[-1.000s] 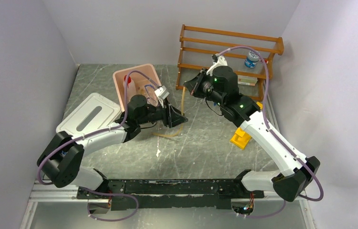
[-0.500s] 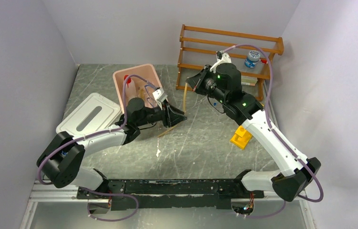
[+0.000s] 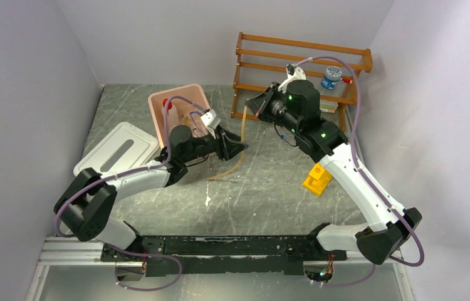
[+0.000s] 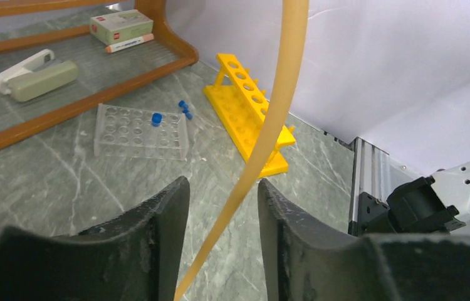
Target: Organize the chemistry lab equipment
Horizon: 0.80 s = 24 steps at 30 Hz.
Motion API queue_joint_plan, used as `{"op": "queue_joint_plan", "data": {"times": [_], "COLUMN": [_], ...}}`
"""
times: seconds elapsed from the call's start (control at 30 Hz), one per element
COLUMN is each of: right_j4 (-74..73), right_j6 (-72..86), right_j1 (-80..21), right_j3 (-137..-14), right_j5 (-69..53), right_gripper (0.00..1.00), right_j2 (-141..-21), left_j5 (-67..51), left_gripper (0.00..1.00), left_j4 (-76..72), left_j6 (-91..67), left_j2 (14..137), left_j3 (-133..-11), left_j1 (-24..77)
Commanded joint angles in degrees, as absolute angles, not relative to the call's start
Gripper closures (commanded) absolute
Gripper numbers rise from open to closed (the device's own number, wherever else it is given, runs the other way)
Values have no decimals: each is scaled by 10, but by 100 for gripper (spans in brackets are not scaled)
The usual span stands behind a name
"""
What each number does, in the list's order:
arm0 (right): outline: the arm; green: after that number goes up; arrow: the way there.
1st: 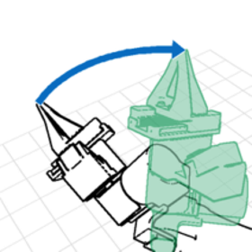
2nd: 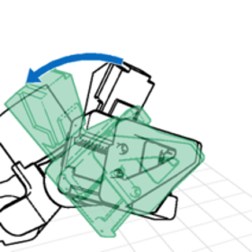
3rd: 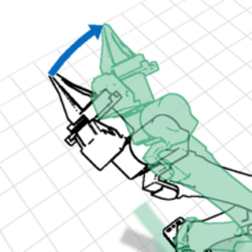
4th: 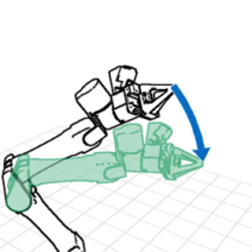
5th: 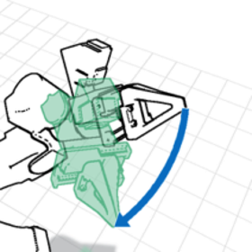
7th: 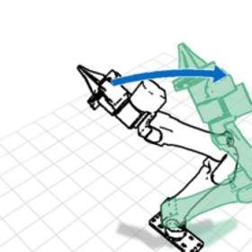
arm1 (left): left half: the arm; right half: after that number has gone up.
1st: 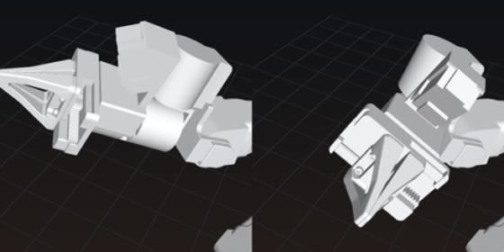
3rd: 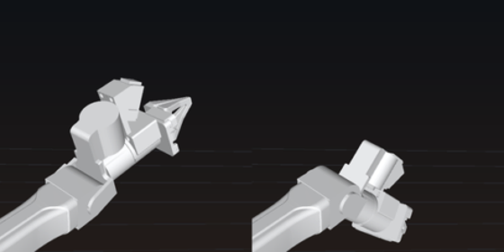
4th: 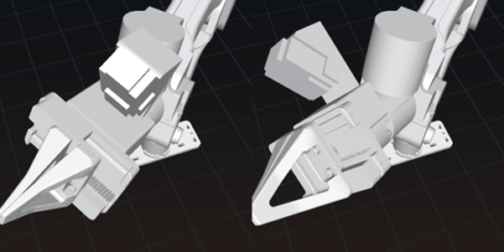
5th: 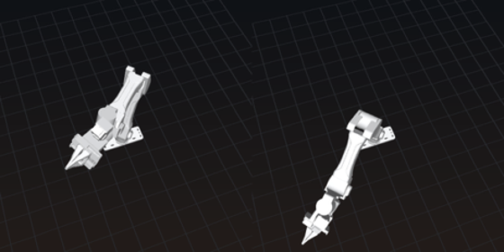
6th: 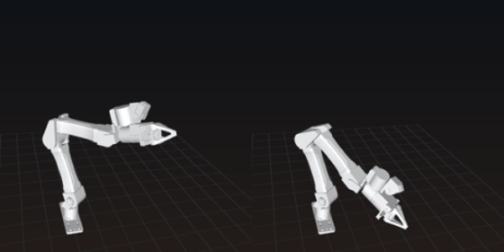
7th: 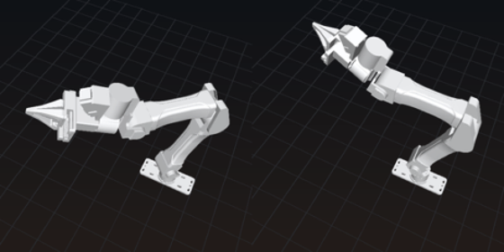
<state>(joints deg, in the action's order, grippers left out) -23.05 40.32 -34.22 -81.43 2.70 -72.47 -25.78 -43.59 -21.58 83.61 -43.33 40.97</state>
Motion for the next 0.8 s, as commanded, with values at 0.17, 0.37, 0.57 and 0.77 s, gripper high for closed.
{"op": "queue_joint_plan", "data": {"times": [0.17,0.37,0.57,0.77], "right_j4": [-231,-243,-285,-295], "right_j6": [414,407,371,344], "right_j1": [-331,-324,-315,-301], "right_j3": [-830,-828,-817,-833], "right_j5": [4,26,93,95], "right_gripper": [100,100,87,42], "right_j2": [-724,-723,-751,-765], "left_j5": [-312,-319,-382,-353], "left_gripper": [66,95,95,95], "left_j4": [-509,-486,-221,-69], "left_j6": [-203,-188,-155,-153], "left_j2": [888,881,842,783], "left_j3": [-488,-502,-568,-607], "left_j1": [417,419,417,408]}}
